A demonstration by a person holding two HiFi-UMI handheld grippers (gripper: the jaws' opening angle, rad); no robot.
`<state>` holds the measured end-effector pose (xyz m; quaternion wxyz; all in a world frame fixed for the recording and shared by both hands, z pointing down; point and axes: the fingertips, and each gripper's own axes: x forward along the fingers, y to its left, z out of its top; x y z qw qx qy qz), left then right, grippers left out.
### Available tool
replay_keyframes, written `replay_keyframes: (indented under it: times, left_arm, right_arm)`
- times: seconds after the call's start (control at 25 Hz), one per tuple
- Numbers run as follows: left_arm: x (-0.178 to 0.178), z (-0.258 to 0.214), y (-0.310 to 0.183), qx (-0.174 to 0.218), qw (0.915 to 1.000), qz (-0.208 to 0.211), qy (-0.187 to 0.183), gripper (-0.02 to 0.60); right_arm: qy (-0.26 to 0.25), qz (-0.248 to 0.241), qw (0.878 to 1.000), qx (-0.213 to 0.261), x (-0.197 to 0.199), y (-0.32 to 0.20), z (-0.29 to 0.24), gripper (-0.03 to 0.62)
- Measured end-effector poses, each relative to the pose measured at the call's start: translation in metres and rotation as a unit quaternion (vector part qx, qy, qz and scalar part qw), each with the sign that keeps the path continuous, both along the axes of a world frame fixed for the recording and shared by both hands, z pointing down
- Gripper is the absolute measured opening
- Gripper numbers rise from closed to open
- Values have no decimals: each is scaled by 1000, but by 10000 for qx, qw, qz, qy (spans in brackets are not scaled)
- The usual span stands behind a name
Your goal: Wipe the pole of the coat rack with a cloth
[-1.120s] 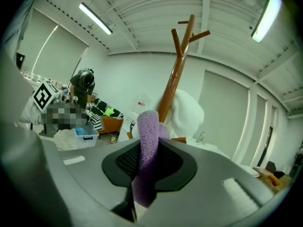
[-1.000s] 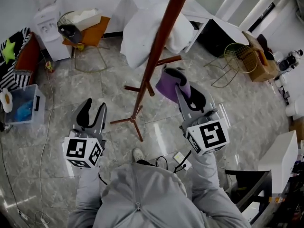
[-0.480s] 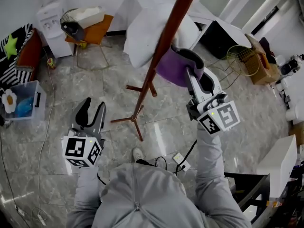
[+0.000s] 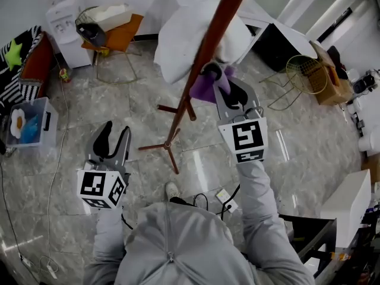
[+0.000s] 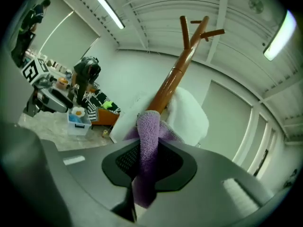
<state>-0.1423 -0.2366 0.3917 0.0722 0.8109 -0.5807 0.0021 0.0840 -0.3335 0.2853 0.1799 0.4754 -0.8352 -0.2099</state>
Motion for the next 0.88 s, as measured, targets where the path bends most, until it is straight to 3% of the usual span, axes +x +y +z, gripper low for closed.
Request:
replay_keyframes:
  times: [0.36,0.88]
  left_arm:
    - [2,2,-5,-4,10000,22,-2,215]
    - [5,-3,-8,33,10000,59,-11,215]
  right_arm:
    - [868,543,9942,317,8,-7,2,54]
    - [941,1633,9795,706,88,-15,-28,54]
